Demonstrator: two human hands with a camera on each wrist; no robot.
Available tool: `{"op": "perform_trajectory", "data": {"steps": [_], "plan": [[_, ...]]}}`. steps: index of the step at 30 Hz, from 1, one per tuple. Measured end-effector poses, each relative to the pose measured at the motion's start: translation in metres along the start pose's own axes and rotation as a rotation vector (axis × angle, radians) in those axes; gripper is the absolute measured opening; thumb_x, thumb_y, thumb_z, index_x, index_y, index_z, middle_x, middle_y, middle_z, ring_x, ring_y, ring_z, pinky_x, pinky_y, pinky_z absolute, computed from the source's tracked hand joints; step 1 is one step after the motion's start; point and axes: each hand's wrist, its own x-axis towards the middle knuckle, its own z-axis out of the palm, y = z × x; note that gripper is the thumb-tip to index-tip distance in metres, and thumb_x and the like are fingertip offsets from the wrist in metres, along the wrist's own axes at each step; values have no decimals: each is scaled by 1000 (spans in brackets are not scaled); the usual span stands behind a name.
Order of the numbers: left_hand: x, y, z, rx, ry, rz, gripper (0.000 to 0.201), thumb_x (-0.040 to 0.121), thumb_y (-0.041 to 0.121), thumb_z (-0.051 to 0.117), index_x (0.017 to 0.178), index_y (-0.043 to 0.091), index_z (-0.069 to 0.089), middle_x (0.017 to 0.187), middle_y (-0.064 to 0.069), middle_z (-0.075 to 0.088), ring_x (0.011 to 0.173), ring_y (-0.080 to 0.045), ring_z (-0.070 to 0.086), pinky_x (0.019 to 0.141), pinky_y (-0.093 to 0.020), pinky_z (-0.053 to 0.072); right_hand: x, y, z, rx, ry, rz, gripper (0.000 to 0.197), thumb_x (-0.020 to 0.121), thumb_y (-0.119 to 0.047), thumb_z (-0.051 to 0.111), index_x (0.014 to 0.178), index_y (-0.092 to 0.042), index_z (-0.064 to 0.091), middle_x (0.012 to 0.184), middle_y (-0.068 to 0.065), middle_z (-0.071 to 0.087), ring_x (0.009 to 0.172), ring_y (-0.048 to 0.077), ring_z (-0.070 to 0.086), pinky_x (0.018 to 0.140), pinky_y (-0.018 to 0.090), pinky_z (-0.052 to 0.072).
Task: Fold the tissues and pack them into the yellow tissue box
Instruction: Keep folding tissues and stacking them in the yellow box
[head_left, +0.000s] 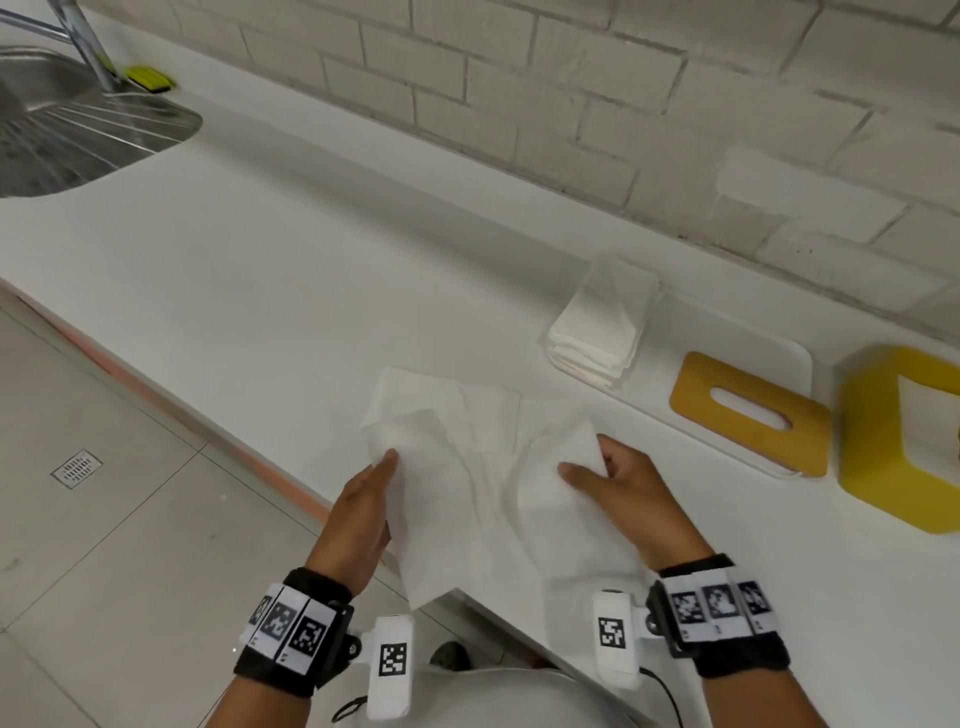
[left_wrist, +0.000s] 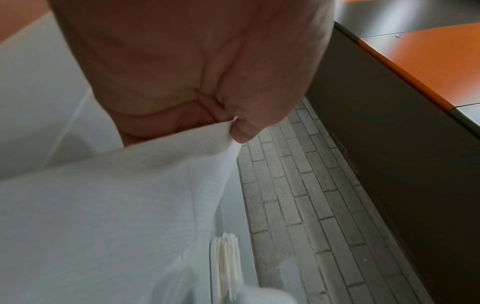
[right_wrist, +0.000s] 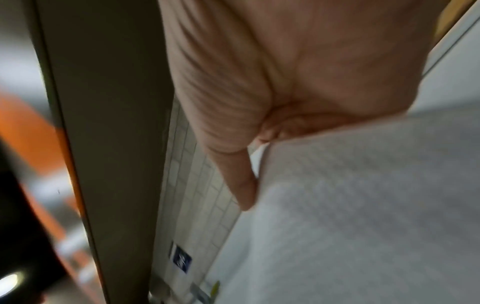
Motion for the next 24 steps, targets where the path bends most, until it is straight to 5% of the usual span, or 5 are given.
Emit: {"op": "perform_trajectory", "data": {"steps": [4,6,10,17,24], "plan": [[-5,7,19,-68,-109,-40,43,109,40,41,134,13,63,125,-7,74,118,-24,70,106,-47,51,-20,-31,-3,376,-202,-106,40,93,-8,64,133,-13,62,128,9,71,119,26,67,101,41,52],[-10,13,32,-82,-179,-48,41,110,37,39,133,12,63,124,-10,75,115,-24,71,99,-41,54,-22,-34,5,383,-223,-108,41,93,-8,65,134,-12,61,129,11,70,121,29,66,104,45,50],[-17,18,53,-111,-319,-52,43,109,39,36,139,16,58,135,-9,69,126,-24,65,111,-45,44,-18,-24,24,266,-161,-62,31,94,-9,69,125,-13,66,121,9,74,114,29,69,105,55,50],[-17,21,61,-109,-440,-12,58,101,53,36,146,21,52,142,-5,64,134,-22,59,114,-43,41,-20,-19,29,222,-136,-48,28,95,-9,68,122,-15,67,116,3,76,109,23,72,102,50,53],[-12,21,62,42,-356,4,50,105,53,32,131,23,62,128,-2,73,122,-19,68,112,-42,47,-23,-19,27,176,-146,-86,31,93,-6,69,122,-16,68,116,3,76,109,22,72,100,47,55]]}}
